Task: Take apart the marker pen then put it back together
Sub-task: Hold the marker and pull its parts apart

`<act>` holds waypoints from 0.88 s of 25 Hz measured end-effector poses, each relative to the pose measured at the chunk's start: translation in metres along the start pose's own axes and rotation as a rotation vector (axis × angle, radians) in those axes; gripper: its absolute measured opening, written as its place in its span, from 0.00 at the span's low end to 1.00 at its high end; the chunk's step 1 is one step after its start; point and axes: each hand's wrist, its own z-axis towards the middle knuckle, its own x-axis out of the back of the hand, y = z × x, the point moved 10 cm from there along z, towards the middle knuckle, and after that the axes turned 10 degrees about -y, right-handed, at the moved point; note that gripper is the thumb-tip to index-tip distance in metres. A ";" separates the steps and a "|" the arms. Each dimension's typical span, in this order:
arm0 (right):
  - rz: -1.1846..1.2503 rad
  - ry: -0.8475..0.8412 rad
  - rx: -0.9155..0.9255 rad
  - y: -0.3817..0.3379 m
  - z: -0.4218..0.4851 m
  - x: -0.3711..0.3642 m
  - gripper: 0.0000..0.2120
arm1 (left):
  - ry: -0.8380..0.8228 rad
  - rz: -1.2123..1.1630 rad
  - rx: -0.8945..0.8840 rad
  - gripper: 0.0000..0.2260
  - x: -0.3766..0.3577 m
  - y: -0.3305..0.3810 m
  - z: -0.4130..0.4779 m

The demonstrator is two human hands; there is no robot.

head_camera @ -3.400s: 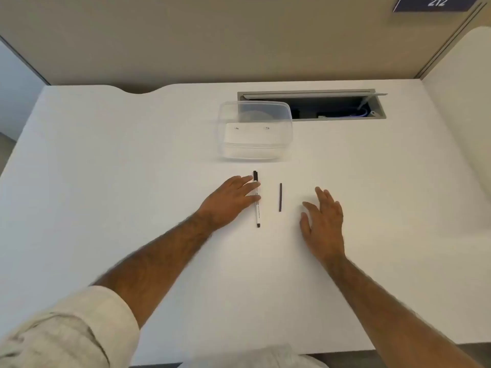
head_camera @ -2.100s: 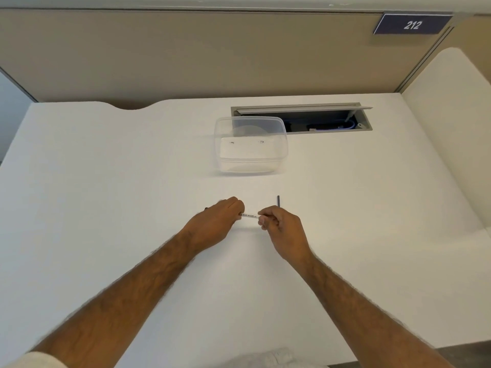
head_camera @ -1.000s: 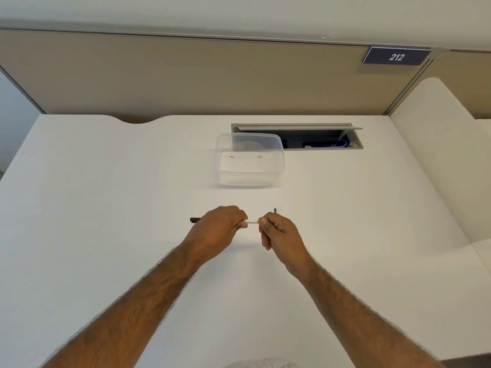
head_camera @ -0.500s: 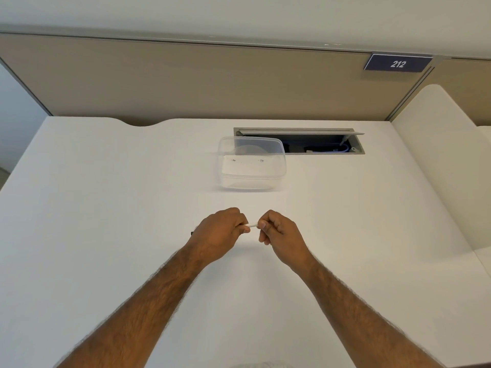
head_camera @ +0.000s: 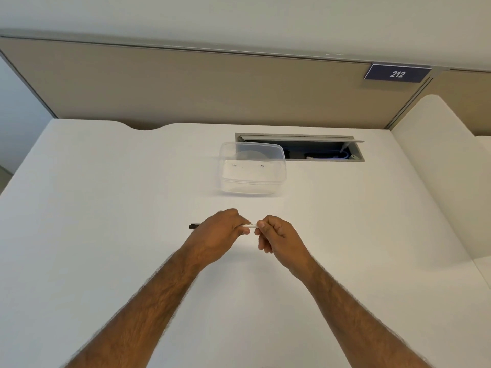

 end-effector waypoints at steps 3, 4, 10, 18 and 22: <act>-0.167 0.005 0.085 -0.013 -0.001 0.000 0.09 | 0.009 -0.032 -0.009 0.08 0.001 -0.002 -0.003; -0.201 0.014 0.104 -0.016 -0.002 -0.001 0.08 | 0.022 -0.030 0.002 0.07 0.004 -0.003 -0.004; -0.215 -0.001 0.126 -0.019 -0.004 0.001 0.10 | 0.048 -0.003 0.027 0.06 0.013 0.001 -0.009; 0.062 -0.015 0.008 -0.006 -0.006 0.001 0.21 | 0.038 0.059 -0.029 0.11 0.005 0.011 -0.009; 0.044 0.034 0.032 -0.010 -0.004 0.011 0.12 | 0.021 0.024 -0.030 0.13 0.004 0.010 -0.009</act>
